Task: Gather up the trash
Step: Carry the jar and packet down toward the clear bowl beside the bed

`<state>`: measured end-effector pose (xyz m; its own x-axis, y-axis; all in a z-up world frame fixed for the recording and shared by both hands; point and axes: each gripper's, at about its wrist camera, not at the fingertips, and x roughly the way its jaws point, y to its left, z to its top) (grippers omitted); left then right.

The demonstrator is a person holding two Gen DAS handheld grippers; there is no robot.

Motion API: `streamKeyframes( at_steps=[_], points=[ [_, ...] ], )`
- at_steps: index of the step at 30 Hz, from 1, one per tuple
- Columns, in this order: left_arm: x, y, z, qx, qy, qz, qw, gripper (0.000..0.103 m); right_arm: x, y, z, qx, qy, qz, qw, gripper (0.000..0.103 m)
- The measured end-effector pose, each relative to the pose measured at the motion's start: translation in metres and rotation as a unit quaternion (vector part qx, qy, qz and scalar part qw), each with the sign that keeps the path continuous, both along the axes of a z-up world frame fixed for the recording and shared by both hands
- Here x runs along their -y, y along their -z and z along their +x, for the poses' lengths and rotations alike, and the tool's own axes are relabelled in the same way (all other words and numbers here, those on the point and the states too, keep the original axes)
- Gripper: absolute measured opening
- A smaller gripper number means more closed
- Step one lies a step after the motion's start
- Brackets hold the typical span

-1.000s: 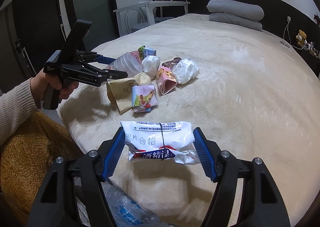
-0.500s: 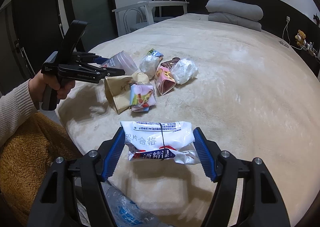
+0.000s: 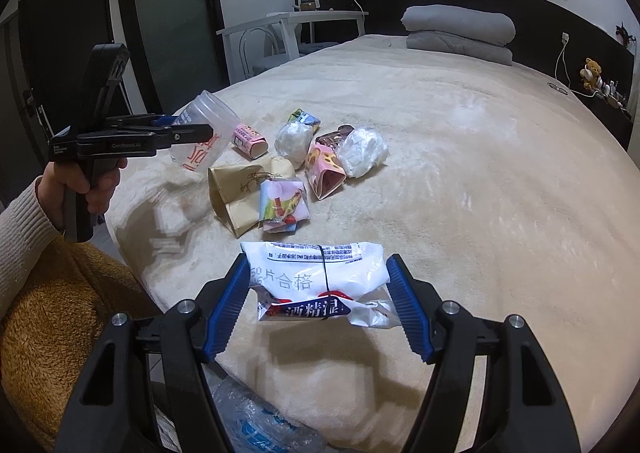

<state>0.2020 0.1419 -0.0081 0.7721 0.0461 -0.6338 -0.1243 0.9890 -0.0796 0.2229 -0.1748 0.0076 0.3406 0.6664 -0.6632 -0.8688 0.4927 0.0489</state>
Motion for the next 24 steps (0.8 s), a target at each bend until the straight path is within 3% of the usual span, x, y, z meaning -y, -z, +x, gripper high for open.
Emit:
streamKeyframes(
  at_steps=[13, 24],
  points=[
    [0.036, -0.007, -0.084, 0.058, -0.020, -0.069, 0.9957, 0.066, 0.019, -0.012, -0.033, 0.006, 0.017, 0.038, 0.999, 0.068],
    [0.078, -0.003, -0.137, 0.082, -0.007, -0.105, 0.9911, 0.066, 0.047, -0.011, -0.072, -0.001, 0.034, 0.064, 0.997, 0.068]
  ],
)
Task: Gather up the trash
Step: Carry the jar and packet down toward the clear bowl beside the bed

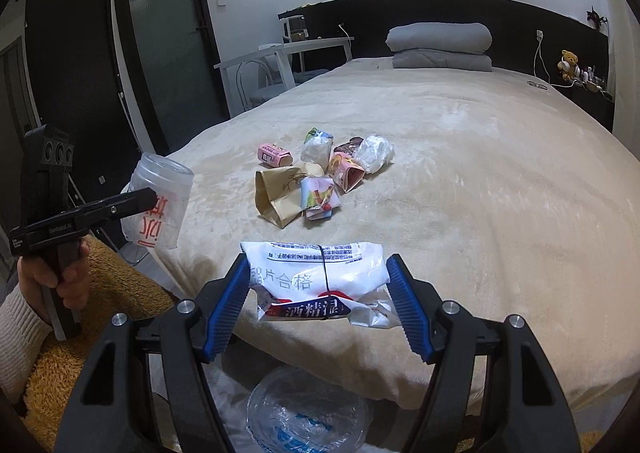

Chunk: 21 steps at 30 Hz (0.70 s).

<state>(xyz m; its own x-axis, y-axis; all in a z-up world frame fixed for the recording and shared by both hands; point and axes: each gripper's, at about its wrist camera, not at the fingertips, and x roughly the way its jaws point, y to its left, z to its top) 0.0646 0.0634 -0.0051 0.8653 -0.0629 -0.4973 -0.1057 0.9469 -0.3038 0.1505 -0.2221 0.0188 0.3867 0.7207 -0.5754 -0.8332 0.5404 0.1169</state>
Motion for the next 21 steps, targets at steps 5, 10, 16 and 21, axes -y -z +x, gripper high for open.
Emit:
streamKeyframes(
  at_steps=[5, 10, 16, 21],
  points=[
    [0.019, 0.006, -0.017, 0.000, 0.011, -0.014, 0.9998, 0.066, 0.012, 0.001, -0.020, -0.004, 0.003, 0.008, 1.000, 0.068],
    [0.032, 0.012, -0.030, -0.002, 0.019, -0.029, 0.9994, 0.066, 0.020, 0.004, -0.035, -0.013, 0.005, 0.016, 1.000, 0.068],
    [0.045, 0.026, -0.040, -0.019, 0.024, -0.063, 0.9976, 0.066, 0.023, 0.012, -0.046, -0.042, 0.010, 0.011, 0.999, 0.068],
    [0.055, 0.044, -0.036, -0.056, 0.034, -0.088, 0.9939, 0.066, 0.016, 0.026, -0.045, -0.087, 0.013, -0.001, 0.996, 0.068]
  ],
)
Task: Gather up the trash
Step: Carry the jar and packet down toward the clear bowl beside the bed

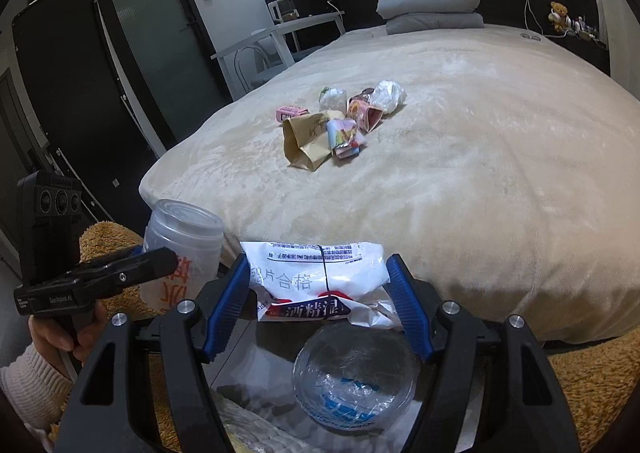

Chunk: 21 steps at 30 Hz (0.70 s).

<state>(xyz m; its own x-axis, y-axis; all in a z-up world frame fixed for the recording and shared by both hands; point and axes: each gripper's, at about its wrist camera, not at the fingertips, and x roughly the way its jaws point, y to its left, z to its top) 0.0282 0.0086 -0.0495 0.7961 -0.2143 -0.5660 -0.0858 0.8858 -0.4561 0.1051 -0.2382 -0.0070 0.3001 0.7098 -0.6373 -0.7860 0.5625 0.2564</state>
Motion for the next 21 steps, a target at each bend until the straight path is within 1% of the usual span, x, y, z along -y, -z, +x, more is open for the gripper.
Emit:
streamKeyframes(
  at_steps=[2, 5, 7, 11, 15, 18, 21],
  points=[
    [0.003, 0.006, 0.003, -0.013, 0.003, -0.010, 0.9999, 0.066, -0.001, 0.006, 0.002, -0.022, 0.006, -0.002, 1.000, 0.068],
    [0.005, 0.016, 0.006, -0.033, 0.002, -0.033, 0.9989, 0.066, -0.002, 0.019, 0.010, -0.076, 0.017, -0.005, 0.997, 0.068],
    [0.006, 0.025, 0.009, -0.050, -0.002, -0.043, 0.9978, 0.066, -0.004, 0.031, 0.015, -0.109, 0.027, -0.015, 0.994, 0.068],
    [0.009, 0.039, 0.015, -0.083, -0.014, -0.056, 0.9949, 0.066, -0.007, 0.053, 0.026, -0.158, 0.055, -0.039, 0.985, 0.068],
    [0.010, 0.059, 0.025, -0.130, -0.028, -0.070, 0.9887, 0.066, -0.007, 0.077, 0.041, -0.214, 0.088, -0.062, 0.971, 0.068],
    [0.010, 0.080, 0.032, -0.172, -0.035, -0.092, 0.9802, 0.066, -0.006, 0.096, 0.049, -0.258, 0.109, -0.076, 0.957, 0.068],
    [0.008, 0.097, 0.038, -0.207, -0.047, -0.109, 0.9713, 0.066, -0.005, 0.115, 0.053, -0.293, 0.129, -0.097, 0.942, 0.068]
  ],
)
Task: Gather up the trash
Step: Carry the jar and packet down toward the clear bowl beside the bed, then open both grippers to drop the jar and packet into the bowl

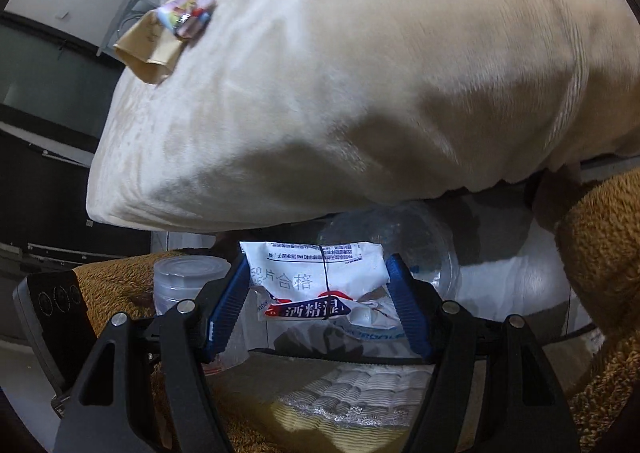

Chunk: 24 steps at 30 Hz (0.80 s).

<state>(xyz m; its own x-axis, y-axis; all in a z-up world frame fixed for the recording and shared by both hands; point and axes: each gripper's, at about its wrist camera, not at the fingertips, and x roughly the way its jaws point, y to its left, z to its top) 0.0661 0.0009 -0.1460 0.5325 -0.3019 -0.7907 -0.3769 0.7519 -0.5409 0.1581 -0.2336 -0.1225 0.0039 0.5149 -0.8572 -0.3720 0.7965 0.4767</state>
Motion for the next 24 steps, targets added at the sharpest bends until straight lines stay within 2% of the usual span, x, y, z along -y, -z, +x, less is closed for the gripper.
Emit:
streamKeyframes(
  at_steps=[5, 10, 13, 23, 24],
  points=[
    [-0.007, 0.027, 0.007, -0.059, -0.026, -0.027, 0.9975, 0.066, -0.003, 0.024, 0.004, -0.041, 0.016, -0.033, 0.999, 0.068],
    [-0.008, 0.046, 0.012, -0.092, -0.036, -0.052, 0.9937, 0.066, -0.006, 0.047, 0.008, -0.078, 0.026, -0.052, 0.995, 0.069],
    [-0.009, 0.055, 0.012, -0.113, -0.037, -0.065, 0.9908, 0.066, -0.008, 0.054, 0.010, -0.082, 0.029, -0.066, 0.994, 0.069],
    [-0.001, 0.057, 0.014, -0.137, -0.031, -0.057, 0.9884, 0.069, -0.007, 0.058, 0.015, -0.091, 0.037, -0.072, 0.993, 0.070],
    [-0.001, 0.059, 0.015, -0.139, -0.024, -0.059, 0.9881, 0.070, -0.006, 0.058, 0.015, -0.092, 0.039, -0.071, 0.993, 0.075]
  ],
)
